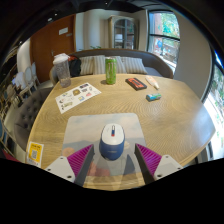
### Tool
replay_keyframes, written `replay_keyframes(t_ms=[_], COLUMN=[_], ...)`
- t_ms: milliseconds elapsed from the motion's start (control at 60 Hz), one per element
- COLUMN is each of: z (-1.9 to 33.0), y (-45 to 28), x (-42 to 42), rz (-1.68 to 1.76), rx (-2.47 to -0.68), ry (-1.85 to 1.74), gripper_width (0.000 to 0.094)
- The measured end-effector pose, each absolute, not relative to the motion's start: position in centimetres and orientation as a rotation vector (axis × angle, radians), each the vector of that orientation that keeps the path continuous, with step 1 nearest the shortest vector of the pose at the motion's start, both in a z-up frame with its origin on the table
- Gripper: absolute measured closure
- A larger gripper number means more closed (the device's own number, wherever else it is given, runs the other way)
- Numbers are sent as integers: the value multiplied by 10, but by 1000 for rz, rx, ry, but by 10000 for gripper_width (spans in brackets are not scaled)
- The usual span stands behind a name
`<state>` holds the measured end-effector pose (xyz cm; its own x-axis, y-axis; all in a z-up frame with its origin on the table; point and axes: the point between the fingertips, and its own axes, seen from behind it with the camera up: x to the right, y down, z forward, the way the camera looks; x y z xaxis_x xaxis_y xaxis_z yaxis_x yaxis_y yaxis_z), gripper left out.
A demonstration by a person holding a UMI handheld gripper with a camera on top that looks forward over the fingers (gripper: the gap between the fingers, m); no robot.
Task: Arrange mouse
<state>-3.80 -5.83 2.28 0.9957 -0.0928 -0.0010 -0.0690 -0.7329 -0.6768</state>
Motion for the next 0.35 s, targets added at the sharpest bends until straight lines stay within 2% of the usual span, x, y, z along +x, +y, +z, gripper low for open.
replay_keyframes(t_ms=[200,350], z=[34,22], y=[-148,-175], x=[-52,-47], rz=[-37,-64], rx=[-2511,-2536], ry=[182,276], gripper_width=[98,96])
